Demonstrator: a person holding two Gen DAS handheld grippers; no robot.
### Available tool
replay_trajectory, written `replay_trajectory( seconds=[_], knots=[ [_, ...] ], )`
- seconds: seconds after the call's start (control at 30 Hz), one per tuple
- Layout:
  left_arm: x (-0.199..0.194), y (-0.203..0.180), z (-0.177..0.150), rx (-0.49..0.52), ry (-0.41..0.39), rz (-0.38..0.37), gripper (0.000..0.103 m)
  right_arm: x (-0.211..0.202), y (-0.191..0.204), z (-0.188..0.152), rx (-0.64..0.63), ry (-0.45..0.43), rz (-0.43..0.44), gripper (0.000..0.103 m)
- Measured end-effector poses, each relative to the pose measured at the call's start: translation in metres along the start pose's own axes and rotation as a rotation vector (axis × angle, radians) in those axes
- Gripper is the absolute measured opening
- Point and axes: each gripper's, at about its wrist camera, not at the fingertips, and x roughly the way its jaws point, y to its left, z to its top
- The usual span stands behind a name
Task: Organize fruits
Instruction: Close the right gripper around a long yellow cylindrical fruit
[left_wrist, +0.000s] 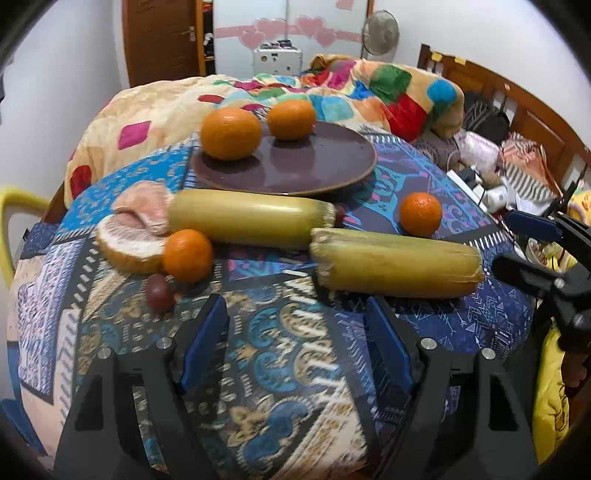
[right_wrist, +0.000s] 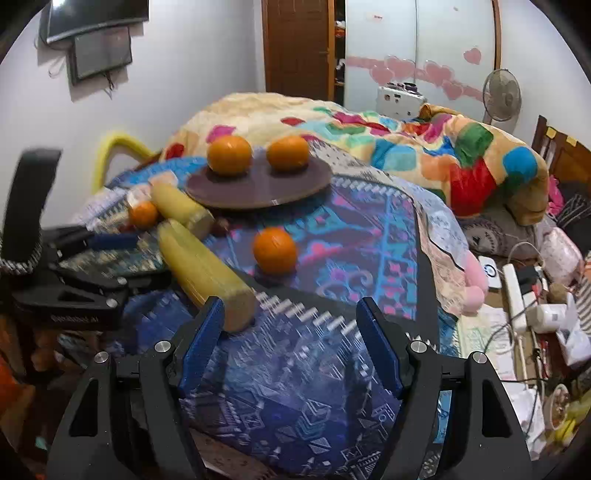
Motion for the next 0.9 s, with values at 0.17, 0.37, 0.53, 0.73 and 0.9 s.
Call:
replay_trajectory(
  seconds=[0.17, 0.37, 0.53, 0.73, 0.9],
  knots=[
    [-0.024, 0.023, -0.007, -0.023, -0.041, 0.046, 0.078, 0.001, 0.018, 0.015, -0.044, -0.023, 0.074, 0.071],
    [-0.043, 0.053, -0.023, -0.061, -0.047, 0.084, 0.078, 0.038, 0.046, 0.027, -0.134, 0.053, 0.135, 0.071],
    [-0.046, 0.071, -0.037, -0.081, -0.036, 0.1, 0.078, 0.055, 0.057, 0.037, -0.199, 0.095, 0.132, 0.071],
    [-0.045, 0.085, -0.043, -0.118, -0.04, 0.096, 0.078, 0.073, 0.071, 0.038, -0.306, 0.178, 0.068, 0.068],
    [-0.046, 0.091, -0.046, -0.131, -0.043, 0.087, 0.078, 0.061, 0.075, 0.032, -0.337, 0.179, 0.021, 0.055]
  ],
)
